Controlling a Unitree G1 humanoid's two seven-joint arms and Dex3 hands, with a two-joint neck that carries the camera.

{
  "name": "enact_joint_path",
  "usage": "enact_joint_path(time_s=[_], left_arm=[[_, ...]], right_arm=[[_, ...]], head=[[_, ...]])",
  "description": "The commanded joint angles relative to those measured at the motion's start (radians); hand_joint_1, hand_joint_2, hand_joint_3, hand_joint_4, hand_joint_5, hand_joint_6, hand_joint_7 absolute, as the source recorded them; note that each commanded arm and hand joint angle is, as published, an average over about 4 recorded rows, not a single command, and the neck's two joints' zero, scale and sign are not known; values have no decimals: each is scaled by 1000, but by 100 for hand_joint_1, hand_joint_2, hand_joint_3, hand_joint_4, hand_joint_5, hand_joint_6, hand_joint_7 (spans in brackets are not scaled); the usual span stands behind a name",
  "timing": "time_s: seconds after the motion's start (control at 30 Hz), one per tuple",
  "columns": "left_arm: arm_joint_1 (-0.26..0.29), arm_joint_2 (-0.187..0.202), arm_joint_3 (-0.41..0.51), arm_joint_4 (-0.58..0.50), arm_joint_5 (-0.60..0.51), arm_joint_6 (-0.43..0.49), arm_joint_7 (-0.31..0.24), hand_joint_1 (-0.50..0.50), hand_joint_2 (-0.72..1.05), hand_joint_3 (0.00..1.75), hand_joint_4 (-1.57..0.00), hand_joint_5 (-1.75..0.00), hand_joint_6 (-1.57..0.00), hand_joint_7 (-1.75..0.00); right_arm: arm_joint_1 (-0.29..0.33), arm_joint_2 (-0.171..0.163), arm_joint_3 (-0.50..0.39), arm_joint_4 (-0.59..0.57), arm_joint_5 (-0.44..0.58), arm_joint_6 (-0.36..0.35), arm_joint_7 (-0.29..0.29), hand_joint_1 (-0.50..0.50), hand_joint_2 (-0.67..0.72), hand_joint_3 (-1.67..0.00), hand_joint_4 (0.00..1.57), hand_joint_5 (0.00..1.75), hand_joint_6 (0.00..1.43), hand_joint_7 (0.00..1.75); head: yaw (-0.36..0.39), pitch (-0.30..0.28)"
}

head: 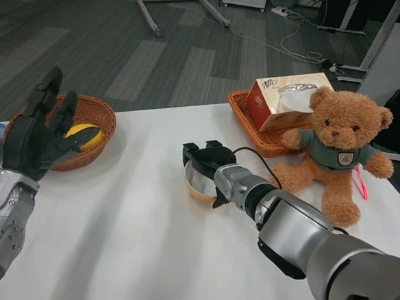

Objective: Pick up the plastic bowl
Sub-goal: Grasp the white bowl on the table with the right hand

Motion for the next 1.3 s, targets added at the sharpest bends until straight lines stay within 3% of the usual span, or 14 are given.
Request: enact_joint_path(time_s=[0.03, 0.33, 0.47, 0.63, 0.77, 0.83, 1.0, 1.13, 1.27, 1.3], left_arm=[[19, -3, 7, 3, -10, -12, -1, -50, 78, 0, 0, 0, 0, 0], [28, -2, 12, 3, -10, -11, -1, -50, 78, 0, 0, 0, 0, 0], [29, -1, 14, 3, -10, -10, -1, -50, 78, 0, 0, 0, 0, 0], [29, 2, 15, 2, -12, -10, -1, -50, 78, 0, 0, 0, 0, 0], [29, 3, 18, 1, -12, -10, -1, -50, 78, 0, 0, 0, 0, 0], [29, 3, 19, 1, -12, -10, -1, -50, 78, 0, 0, 0, 0, 0], [29, 3, 19, 1, -12, -10, -1, -50, 78, 0, 0, 0, 0, 0], [28, 3, 18, 1, -12, -10, -1, -50, 78, 0, 0, 0, 0, 0], [27, 5, 17, 1, -13, -10, -1, -50, 78, 0, 0, 0, 0, 0], [27, 5, 17, 1, -13, -10, -1, -50, 78, 0, 0, 0, 0, 0]], right_arm=[[24, -21, -15, -93, -3, 11, 71, -38, -54, -151, 140, 165, 129, 162], [66, -78, -53, -405, -69, 163, 290, -38, -54, -147, 140, 165, 128, 157], [73, -98, -77, -527, -144, 201, 424, -38, -54, -151, 140, 165, 128, 154], [94, -146, -85, -682, -150, 274, 523, -38, -56, -151, 140, 165, 128, 154], [125, -183, -127, -835, -148, 308, 550, -38, -54, -151, 140, 165, 128, 154], [142, -191, -159, -894, -144, 313, 557, -38, -54, -151, 140, 165, 128, 154], [182, -200, -220, -1044, -139, 325, 586, -38, -54, -151, 140, 165, 131, 154], [212, -206, -253, -1154, -139, 353, 612, -38, -60, -151, 140, 165, 131, 154], [242, -209, -278, -1237, -143, 380, 621, -38, -57, -151, 140, 165, 131, 154], [249, -209, -286, -1258, -144, 386, 621, -38, -57, -151, 140, 165, 131, 154]], head=[[1, 2], [8, 17], [13, 34], [20, 64], [20, 93], [18, 97], [25, 186], [27, 198], [46, 334], [43, 321]])
